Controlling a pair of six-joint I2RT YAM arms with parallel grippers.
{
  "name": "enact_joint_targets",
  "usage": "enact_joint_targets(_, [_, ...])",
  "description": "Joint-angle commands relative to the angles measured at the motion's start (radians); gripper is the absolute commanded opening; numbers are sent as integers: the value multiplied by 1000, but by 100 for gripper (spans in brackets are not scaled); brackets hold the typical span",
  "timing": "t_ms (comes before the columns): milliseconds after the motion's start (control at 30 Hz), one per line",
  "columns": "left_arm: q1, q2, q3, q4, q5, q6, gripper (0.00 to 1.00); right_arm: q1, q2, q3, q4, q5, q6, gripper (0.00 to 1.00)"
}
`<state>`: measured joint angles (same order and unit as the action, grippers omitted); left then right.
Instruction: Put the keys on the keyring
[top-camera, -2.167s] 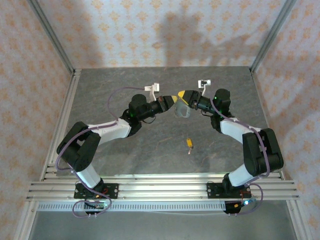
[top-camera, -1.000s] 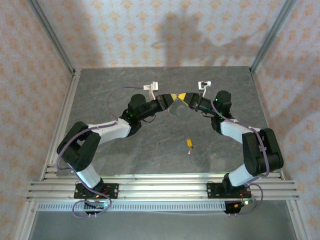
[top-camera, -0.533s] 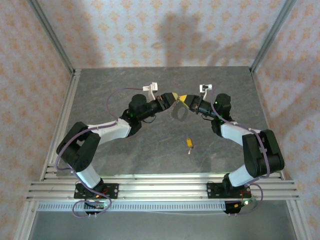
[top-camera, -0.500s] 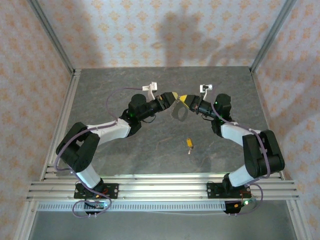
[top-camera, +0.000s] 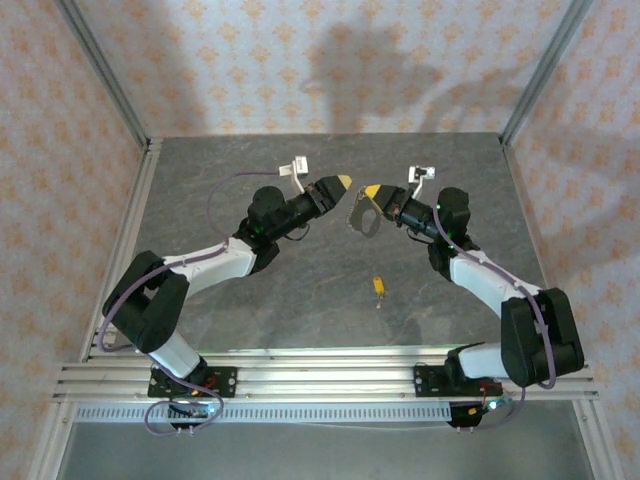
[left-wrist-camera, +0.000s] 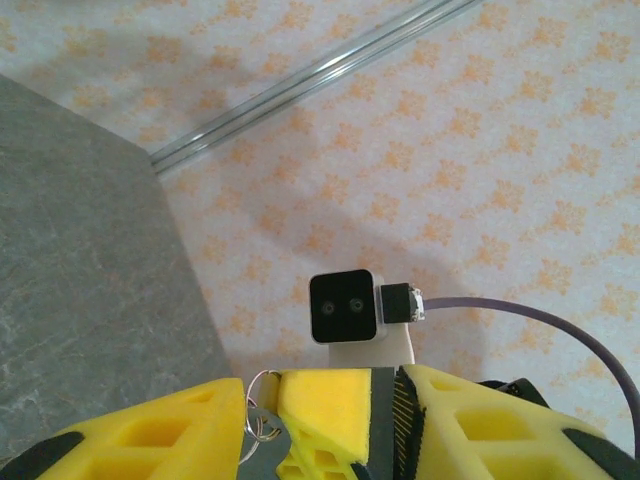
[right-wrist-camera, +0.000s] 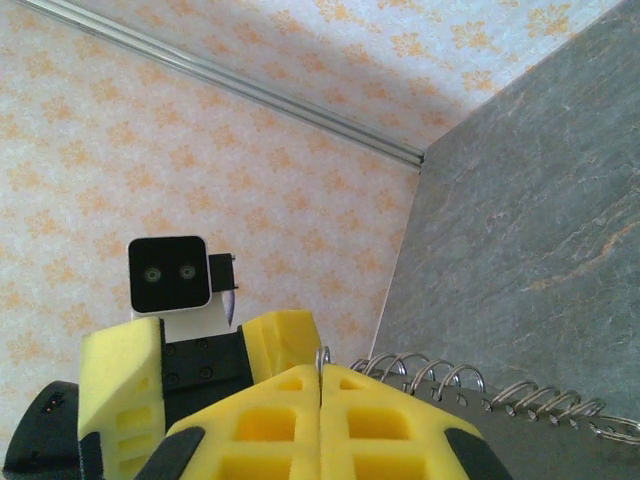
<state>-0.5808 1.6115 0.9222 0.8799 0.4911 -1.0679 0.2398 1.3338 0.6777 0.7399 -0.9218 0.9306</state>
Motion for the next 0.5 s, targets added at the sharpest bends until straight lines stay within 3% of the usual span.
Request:
enact_joint_targets(0, [-2, 33, 38, 77, 46, -23, 41, 8, -25, -4, 3, 17, -19, 0])
enact_joint_targets(467, [-21, 78, 64, 75, 60, -24, 39, 19, -13, 17, 33, 9, -4, 0])
